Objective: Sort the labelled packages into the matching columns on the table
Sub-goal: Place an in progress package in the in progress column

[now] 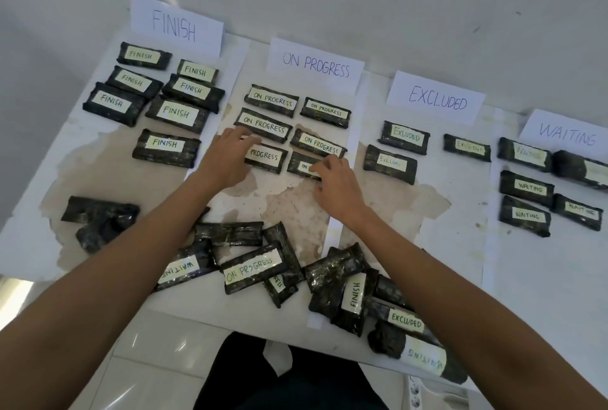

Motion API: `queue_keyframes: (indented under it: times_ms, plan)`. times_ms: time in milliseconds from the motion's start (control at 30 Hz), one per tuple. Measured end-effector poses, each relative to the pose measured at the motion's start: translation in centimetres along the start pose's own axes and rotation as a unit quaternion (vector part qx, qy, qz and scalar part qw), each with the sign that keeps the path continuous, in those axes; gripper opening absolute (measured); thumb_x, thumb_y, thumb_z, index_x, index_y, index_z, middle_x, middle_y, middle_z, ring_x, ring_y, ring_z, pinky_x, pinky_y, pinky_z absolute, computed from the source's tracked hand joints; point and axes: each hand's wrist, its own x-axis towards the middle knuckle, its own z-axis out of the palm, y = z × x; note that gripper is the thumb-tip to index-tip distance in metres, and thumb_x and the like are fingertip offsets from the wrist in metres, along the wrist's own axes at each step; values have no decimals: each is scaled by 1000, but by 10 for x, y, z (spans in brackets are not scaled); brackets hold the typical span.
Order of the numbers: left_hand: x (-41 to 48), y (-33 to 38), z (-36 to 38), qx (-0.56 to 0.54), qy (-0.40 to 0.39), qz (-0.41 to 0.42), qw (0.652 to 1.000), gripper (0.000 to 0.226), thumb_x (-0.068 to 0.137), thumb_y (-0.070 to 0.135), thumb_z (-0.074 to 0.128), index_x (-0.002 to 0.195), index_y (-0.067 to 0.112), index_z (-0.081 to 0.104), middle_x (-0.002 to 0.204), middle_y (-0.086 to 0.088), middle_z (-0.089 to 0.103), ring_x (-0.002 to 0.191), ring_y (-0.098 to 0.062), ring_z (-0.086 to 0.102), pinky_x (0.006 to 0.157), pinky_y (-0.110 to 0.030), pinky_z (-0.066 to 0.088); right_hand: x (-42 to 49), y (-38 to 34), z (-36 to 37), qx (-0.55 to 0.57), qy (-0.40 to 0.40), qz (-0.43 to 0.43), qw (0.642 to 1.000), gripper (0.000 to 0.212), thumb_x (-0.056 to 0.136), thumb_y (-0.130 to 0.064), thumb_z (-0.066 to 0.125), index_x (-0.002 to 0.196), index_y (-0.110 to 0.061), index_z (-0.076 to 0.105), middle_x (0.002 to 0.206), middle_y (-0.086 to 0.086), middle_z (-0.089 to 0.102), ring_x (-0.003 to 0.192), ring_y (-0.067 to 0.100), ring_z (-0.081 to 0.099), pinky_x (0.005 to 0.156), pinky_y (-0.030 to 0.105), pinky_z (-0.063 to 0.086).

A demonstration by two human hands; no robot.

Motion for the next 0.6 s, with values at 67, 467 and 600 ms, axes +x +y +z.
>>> queue_keyframes:
  times_ms: [67,467,600]
  plan:
    - [-18,-1,-5,-26,12,-8,1000,52,78,11,67,128,11,53,130,-15,49,120,-35,43,99,-48,36,-9,-13,-3,7,-11,2,1000,40,86,-10,57,125,-15,56,125,9,48,115,28,41,95,36,39]
    - [-137,12,21,-124,-19,-9,992,44,79,12,64,122,11,57,119,-14,58,109,-34,50,93,-47,43,-92,-102,19,-18,-248,-94,964,55,74,-29,72,126,-24,52,125,6,44,112,24,38,91,36,40]
    - [-164,19,33,-137,-22,-4,990,46,77,13,63,123,11,57,119,-13,57,108,-34,50,92,-46,44,-108,-108,37,-97,-191,-106,971,54,78,-20,68,129,-20,50,132,7,43,118,28,35,92,34,34]
